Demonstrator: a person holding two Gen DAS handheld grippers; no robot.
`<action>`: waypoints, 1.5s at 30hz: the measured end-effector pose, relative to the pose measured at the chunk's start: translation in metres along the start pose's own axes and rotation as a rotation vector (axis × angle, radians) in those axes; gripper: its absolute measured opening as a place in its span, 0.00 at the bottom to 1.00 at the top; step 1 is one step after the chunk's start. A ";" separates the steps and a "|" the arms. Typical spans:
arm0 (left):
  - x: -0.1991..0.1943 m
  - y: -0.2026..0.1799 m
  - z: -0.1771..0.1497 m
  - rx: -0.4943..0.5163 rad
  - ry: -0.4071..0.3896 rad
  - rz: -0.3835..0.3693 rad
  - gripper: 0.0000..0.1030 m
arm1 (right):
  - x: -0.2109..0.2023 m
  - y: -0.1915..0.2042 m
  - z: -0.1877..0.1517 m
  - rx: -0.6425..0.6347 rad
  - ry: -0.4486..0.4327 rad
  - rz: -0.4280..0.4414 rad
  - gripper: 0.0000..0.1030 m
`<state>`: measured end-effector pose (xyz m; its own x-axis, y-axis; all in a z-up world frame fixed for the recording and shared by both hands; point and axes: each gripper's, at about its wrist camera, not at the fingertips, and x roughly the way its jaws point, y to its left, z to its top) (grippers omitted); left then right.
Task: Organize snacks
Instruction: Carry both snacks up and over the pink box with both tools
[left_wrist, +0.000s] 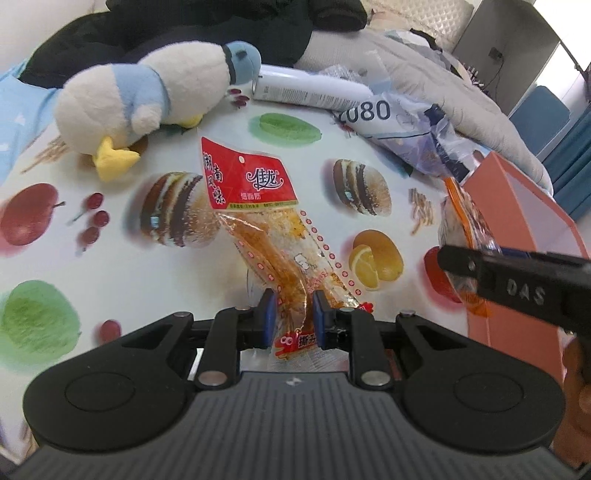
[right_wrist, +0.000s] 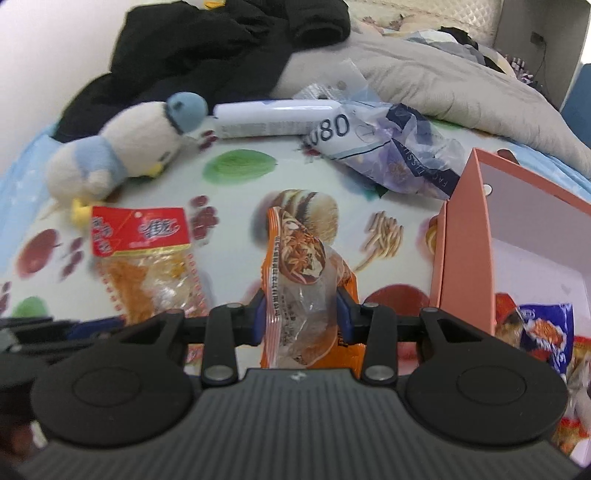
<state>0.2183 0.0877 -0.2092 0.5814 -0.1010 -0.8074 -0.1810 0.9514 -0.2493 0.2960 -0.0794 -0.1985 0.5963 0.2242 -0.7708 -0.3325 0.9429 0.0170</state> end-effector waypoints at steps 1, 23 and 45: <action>-0.006 -0.001 -0.002 0.002 -0.005 -0.001 0.23 | -0.008 0.001 -0.004 0.001 -0.007 0.009 0.39; -0.146 -0.037 -0.062 0.006 -0.123 -0.039 0.23 | -0.158 -0.024 -0.066 0.110 -0.197 0.073 0.39; -0.210 -0.148 -0.079 0.162 -0.218 -0.187 0.23 | -0.256 -0.085 -0.121 0.228 -0.309 -0.024 0.39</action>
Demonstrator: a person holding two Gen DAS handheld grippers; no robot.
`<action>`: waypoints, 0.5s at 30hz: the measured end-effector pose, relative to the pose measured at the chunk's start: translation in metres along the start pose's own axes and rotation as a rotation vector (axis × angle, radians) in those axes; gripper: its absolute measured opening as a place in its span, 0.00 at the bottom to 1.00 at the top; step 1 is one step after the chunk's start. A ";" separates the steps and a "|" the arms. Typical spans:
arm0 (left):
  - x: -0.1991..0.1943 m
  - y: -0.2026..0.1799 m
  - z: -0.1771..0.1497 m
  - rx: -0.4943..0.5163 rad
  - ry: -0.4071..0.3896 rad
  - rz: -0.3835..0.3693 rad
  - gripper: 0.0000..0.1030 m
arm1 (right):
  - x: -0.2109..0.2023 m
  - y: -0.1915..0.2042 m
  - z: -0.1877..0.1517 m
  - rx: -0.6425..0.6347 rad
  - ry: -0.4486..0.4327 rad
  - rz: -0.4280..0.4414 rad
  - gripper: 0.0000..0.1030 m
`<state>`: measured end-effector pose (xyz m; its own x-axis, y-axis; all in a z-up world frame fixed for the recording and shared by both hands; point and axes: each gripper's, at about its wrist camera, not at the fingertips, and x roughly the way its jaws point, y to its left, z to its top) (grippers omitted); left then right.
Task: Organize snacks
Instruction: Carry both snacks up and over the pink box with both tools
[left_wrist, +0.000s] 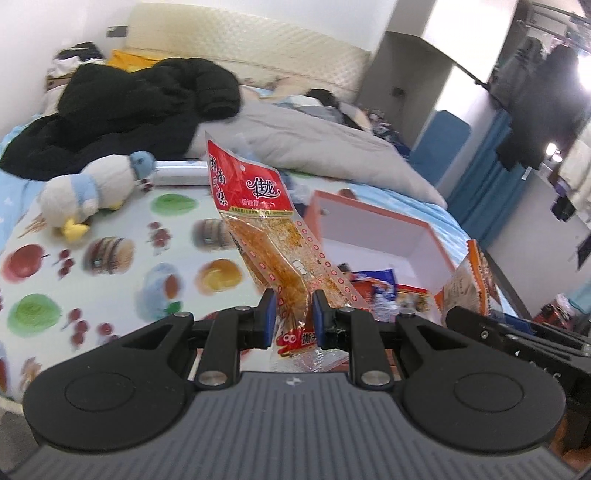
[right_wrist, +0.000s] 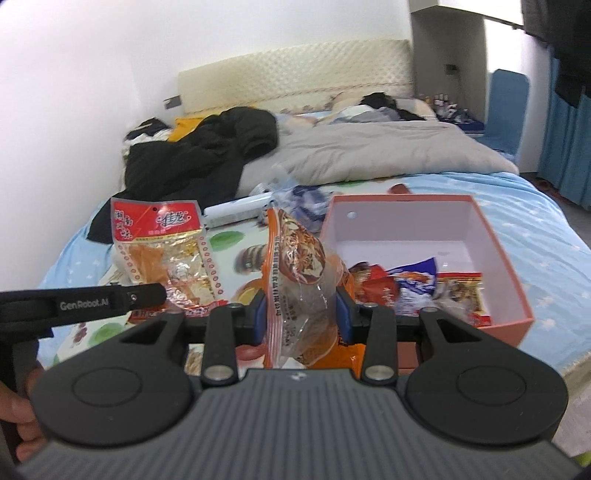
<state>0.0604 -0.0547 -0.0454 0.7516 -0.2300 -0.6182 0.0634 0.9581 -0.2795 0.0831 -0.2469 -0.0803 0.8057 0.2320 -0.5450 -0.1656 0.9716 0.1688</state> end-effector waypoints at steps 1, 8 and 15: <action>0.001 -0.006 0.001 0.007 0.001 -0.014 0.23 | -0.002 -0.003 -0.001 0.005 -0.004 -0.009 0.39; 0.006 -0.048 0.004 0.064 0.007 -0.085 0.23 | -0.016 -0.035 0.000 0.057 -0.023 -0.071 0.39; 0.023 -0.076 0.008 0.091 0.031 -0.127 0.23 | -0.019 -0.062 0.000 0.091 -0.022 -0.114 0.39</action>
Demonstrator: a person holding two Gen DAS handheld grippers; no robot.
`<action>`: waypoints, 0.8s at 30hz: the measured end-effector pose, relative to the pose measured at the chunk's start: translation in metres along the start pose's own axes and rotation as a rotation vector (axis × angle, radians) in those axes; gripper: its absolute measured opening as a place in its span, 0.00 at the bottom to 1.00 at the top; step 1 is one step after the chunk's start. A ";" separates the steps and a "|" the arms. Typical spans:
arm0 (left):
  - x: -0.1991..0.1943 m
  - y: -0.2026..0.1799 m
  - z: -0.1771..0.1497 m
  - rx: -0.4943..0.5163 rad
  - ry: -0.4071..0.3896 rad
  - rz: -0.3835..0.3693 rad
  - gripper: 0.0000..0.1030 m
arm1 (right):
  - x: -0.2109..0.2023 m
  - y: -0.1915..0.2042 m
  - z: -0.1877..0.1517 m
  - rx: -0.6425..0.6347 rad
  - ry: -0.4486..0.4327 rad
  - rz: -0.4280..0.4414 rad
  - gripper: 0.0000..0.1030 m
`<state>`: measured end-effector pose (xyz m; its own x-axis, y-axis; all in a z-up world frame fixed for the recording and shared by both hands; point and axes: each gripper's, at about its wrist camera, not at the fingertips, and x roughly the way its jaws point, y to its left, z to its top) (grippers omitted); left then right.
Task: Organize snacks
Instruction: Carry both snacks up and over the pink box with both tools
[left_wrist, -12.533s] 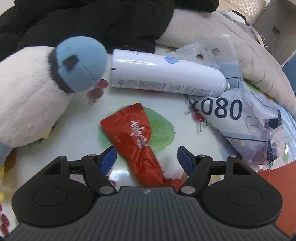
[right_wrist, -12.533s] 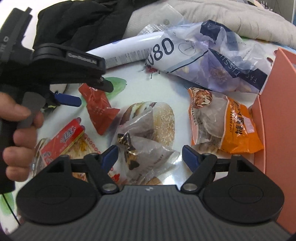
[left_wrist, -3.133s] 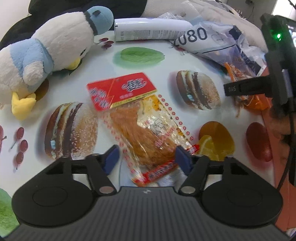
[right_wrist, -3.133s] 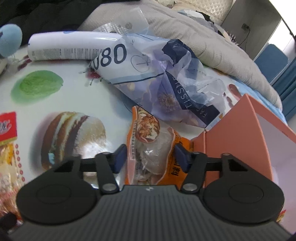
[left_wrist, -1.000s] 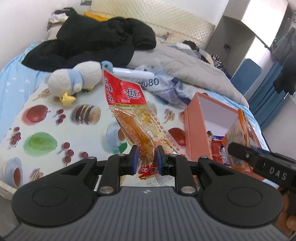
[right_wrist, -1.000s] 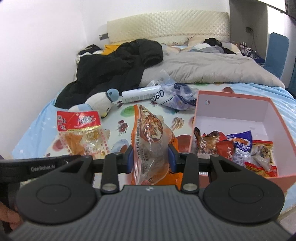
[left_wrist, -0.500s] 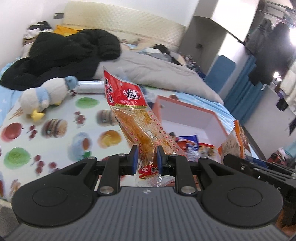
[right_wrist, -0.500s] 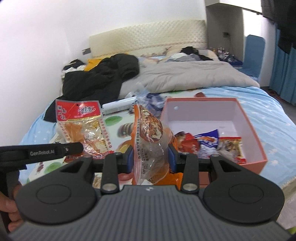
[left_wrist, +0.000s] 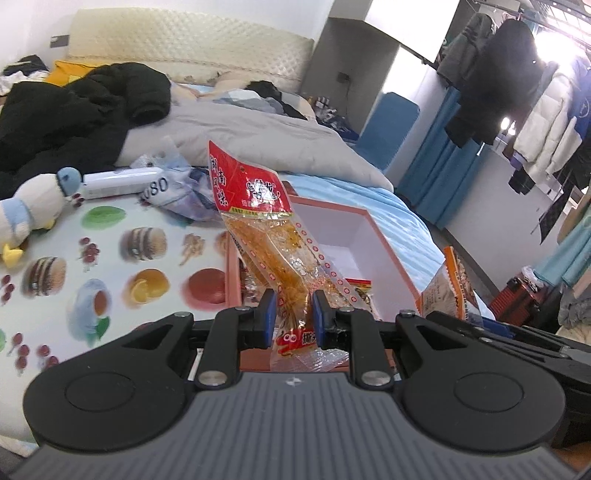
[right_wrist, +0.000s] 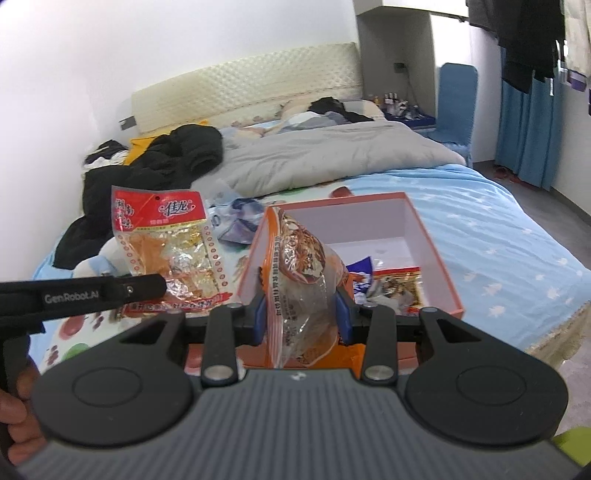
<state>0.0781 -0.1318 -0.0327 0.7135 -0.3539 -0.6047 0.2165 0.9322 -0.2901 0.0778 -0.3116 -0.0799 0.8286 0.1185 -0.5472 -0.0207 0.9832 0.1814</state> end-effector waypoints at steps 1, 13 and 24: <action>0.005 -0.001 0.002 0.002 0.005 -0.001 0.23 | 0.002 -0.003 0.001 0.004 0.003 -0.002 0.39; 0.078 -0.007 0.024 0.004 0.089 -0.020 0.23 | 0.046 -0.033 0.016 0.027 0.058 -0.017 0.39; 0.166 0.004 0.043 0.002 0.184 -0.020 0.23 | 0.111 -0.056 0.031 0.041 0.127 -0.026 0.39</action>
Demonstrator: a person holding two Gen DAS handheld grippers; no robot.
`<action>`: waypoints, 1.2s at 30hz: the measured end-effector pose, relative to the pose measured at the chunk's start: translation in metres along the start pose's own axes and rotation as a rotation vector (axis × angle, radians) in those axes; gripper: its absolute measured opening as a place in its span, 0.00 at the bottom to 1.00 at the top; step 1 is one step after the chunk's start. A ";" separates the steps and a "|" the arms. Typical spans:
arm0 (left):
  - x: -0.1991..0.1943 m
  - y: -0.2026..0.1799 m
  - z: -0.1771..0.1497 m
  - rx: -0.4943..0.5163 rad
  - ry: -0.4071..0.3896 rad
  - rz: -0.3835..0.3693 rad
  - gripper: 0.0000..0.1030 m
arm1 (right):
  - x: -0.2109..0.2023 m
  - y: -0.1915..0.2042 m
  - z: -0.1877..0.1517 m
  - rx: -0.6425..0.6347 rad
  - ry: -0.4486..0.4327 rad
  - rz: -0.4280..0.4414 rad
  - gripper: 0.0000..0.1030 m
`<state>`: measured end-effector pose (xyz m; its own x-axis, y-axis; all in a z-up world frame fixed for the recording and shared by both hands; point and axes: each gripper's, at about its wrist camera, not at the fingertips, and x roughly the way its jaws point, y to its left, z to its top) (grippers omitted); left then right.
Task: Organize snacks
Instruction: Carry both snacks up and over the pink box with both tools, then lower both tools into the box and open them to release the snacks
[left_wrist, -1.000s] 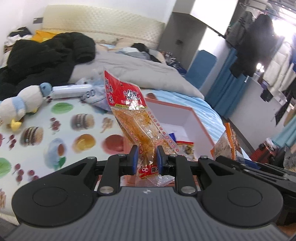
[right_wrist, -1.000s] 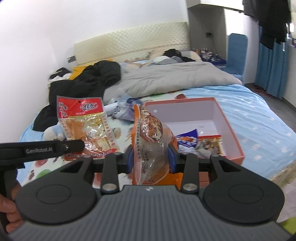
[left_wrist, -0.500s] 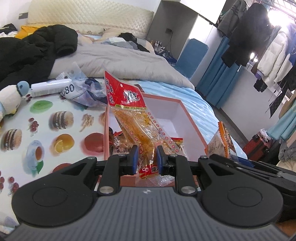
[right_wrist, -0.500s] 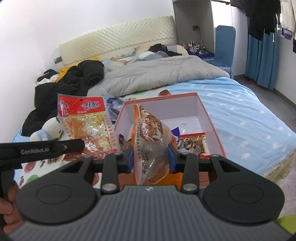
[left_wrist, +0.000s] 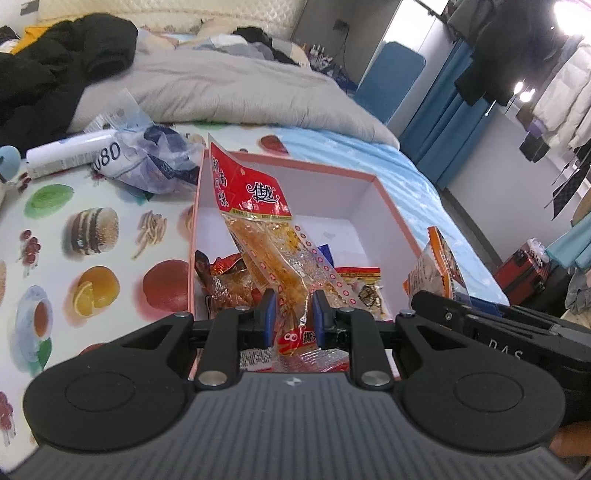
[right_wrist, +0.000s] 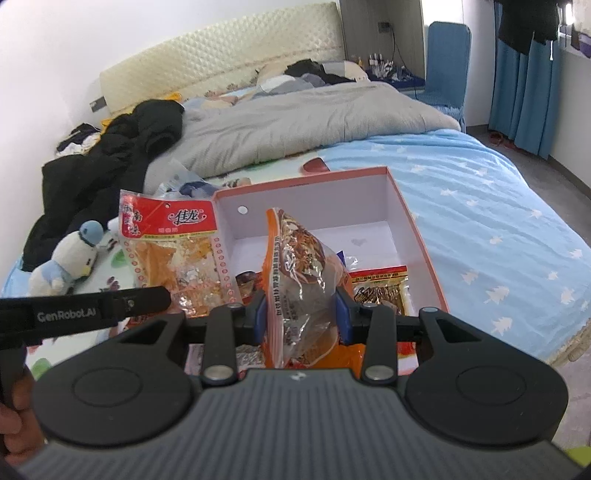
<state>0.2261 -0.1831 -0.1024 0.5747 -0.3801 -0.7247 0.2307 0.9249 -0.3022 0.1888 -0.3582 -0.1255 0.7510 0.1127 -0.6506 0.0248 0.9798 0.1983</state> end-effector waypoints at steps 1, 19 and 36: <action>0.008 0.002 0.002 0.000 0.009 0.002 0.23 | 0.008 -0.003 0.002 0.001 0.009 0.000 0.39; 0.125 0.025 0.026 0.000 0.174 0.003 0.23 | 0.117 -0.025 0.014 0.009 0.175 -0.010 0.39; 0.130 0.024 0.030 -0.006 0.195 0.008 0.45 | 0.140 -0.033 0.021 0.065 0.243 0.015 0.50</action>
<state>0.3297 -0.2100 -0.1850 0.4132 -0.3677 -0.8331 0.2216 0.9280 -0.2996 0.3072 -0.3781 -0.2082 0.5709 0.1715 -0.8029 0.0633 0.9658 0.2513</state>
